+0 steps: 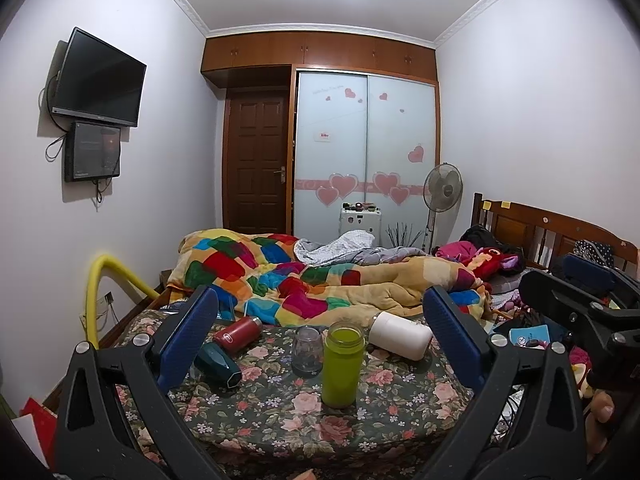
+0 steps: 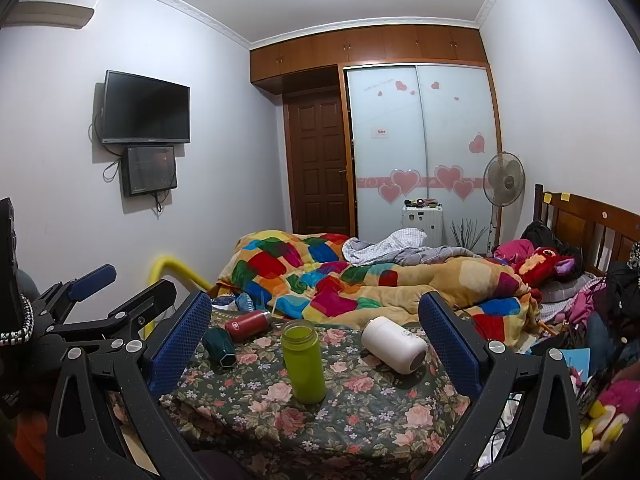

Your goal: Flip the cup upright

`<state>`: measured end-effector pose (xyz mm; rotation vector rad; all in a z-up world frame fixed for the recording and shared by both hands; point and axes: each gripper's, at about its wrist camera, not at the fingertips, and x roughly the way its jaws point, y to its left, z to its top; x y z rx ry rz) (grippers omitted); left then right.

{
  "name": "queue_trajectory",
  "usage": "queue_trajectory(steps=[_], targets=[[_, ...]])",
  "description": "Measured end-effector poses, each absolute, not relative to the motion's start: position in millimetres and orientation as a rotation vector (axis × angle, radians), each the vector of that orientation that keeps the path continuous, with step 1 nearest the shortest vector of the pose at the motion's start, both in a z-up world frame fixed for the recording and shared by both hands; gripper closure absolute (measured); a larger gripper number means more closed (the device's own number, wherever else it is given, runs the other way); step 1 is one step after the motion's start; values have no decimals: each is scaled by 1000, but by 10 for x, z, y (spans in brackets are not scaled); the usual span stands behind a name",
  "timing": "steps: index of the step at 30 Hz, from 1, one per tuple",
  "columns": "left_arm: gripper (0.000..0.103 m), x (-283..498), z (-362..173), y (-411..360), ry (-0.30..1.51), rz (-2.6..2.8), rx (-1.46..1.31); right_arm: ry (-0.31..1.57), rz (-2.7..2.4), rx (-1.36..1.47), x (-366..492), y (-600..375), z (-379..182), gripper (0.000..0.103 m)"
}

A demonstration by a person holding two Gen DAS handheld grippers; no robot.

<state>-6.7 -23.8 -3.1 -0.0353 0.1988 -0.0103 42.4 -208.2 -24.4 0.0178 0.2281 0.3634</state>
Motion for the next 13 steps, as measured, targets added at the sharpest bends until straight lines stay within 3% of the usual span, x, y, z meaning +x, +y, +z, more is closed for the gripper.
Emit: queue_trajectory(steps=[13], targets=[[0,-19,-110,-114,207,-16,-59,249,344,20,506,-2010,-269,0]])
